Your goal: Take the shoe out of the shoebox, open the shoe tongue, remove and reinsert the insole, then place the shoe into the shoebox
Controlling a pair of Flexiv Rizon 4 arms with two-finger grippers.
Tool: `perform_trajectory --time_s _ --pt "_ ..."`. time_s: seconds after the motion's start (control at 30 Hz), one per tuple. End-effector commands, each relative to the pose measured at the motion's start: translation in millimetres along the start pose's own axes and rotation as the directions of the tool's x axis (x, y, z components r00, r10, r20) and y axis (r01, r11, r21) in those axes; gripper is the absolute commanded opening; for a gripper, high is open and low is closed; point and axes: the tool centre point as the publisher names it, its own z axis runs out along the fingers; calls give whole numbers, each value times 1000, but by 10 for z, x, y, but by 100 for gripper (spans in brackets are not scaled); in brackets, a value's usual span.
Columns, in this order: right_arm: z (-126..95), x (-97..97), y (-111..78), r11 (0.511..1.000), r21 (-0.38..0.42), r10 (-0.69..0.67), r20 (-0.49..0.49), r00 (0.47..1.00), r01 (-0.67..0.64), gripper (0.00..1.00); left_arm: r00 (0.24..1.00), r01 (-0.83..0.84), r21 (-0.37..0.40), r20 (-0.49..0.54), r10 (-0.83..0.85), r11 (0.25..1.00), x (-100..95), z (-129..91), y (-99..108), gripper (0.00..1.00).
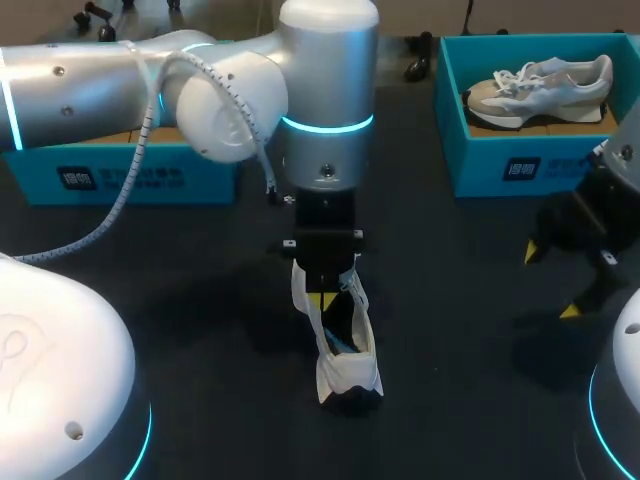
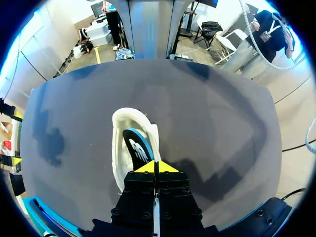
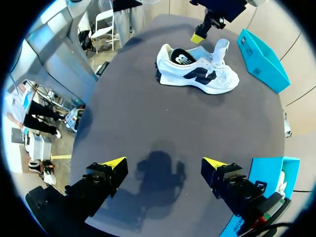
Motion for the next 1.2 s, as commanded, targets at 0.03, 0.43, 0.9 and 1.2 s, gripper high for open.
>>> perform_trajectory --time_s 0.03,0.43,0.9,1.2 --pt "12 5 2 1000 3 -1 1 1000 1 100 999 -16 -3 -40 16 1000 -121 175 39 0" --pt "12 5 2 1000 3 -1 1 1000 1 100 992 -89 -32 -88 86 995 -264 396 86 0" --pt "12 5 2 1000 3 -1 1 1000 1 100 977 -111 -53 -187 99 992 -107 608 27 0" --pt "12 5 2 1000 3 -1 1 1000 1 100 982 -72 -42 -177 63 997 -175 838 76 0"
